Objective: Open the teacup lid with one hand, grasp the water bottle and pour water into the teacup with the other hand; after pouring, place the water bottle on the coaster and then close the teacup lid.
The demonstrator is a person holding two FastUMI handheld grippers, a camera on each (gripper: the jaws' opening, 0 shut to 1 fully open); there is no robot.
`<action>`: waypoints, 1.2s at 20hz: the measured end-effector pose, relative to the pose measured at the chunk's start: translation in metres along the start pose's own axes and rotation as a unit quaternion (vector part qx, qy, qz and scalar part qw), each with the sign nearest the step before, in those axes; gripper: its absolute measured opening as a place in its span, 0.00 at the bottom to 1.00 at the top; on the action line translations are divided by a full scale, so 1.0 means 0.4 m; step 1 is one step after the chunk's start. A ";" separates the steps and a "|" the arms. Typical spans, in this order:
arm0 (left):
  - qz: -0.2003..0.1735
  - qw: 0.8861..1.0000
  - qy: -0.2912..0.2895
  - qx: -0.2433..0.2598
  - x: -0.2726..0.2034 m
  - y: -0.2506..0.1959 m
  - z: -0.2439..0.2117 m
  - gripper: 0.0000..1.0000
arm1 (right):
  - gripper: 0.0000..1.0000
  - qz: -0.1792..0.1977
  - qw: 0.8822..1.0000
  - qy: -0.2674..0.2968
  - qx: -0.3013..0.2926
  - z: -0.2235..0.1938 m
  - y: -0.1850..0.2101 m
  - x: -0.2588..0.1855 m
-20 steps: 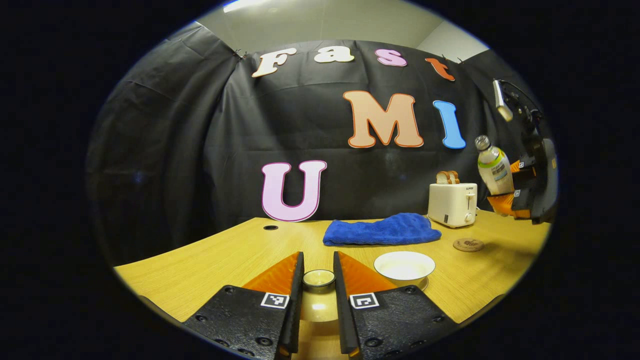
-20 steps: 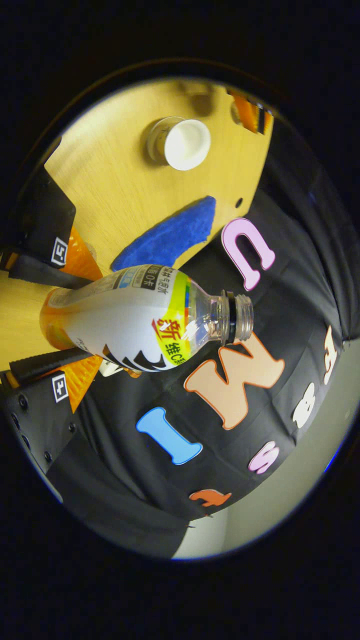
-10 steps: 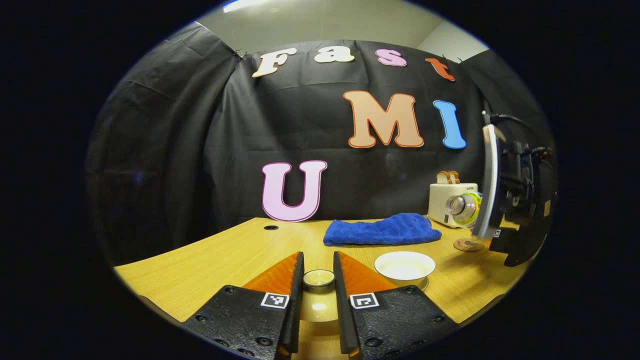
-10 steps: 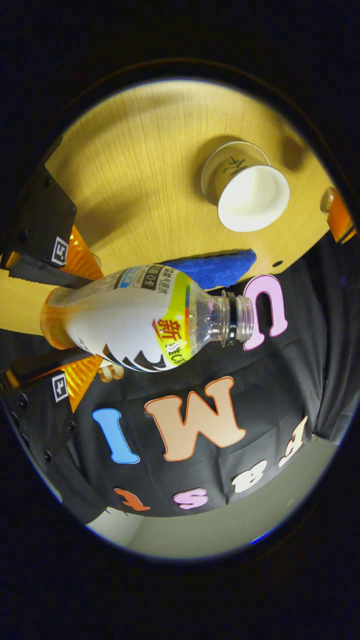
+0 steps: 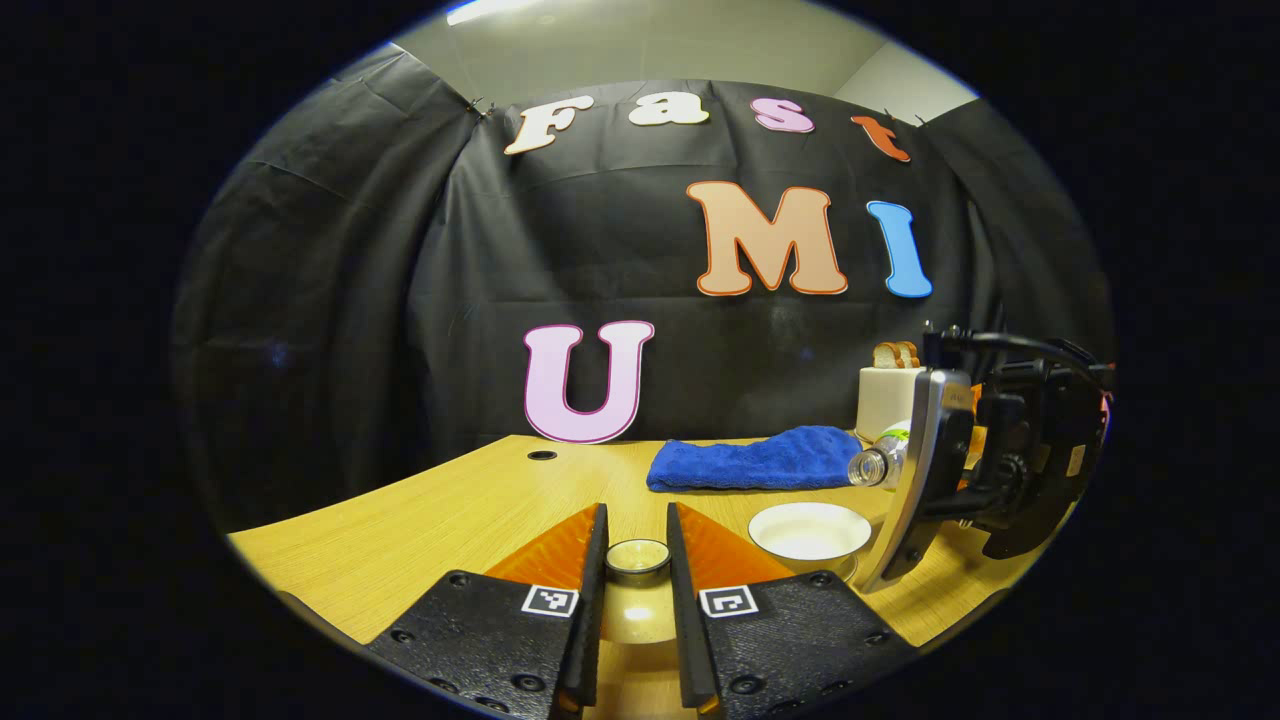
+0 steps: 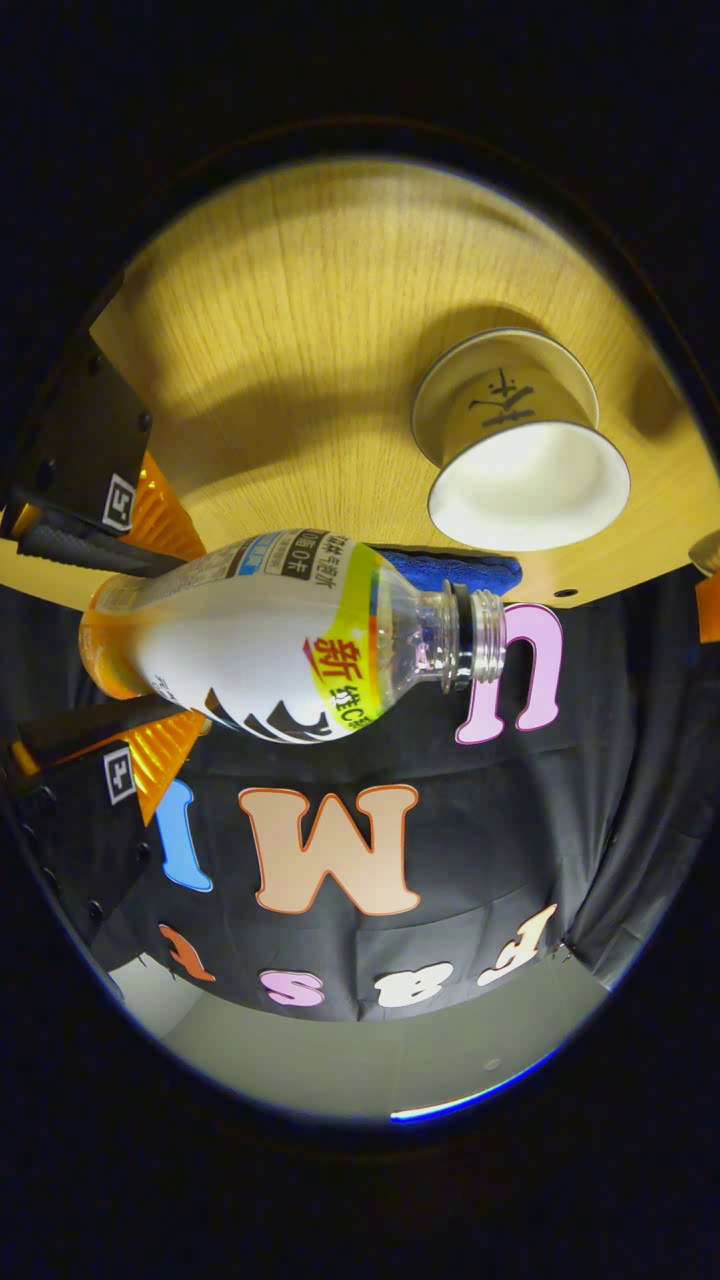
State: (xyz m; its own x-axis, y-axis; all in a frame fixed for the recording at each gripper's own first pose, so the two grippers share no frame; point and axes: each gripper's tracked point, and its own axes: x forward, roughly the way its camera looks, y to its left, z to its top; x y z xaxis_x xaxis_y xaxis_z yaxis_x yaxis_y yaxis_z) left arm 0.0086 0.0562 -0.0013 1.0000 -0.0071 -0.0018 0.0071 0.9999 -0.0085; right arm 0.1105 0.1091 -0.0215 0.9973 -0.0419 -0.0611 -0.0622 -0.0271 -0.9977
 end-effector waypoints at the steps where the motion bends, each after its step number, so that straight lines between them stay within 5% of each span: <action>1: 0.000 1.000 0.000 0.000 0.000 0.001 0.000 0.29 | 0.63 -0.008 1.000 -0.003 -0.014 0.007 -0.007 -0.003; 24: 0.001 1.000 0.001 0.000 0.000 -0.001 0.001 0.29 | 0.63 -0.142 0.972 -0.054 -0.178 0.069 -0.117 -0.013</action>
State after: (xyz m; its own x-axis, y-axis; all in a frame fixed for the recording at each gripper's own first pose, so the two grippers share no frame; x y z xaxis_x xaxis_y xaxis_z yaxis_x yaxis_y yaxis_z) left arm 0.0085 0.0558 -0.0009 1.0000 -0.0050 -0.0045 0.0050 1.0000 -0.0085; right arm 0.1093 0.1381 0.0246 0.9734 0.1234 0.1932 0.2257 -0.3677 -0.9022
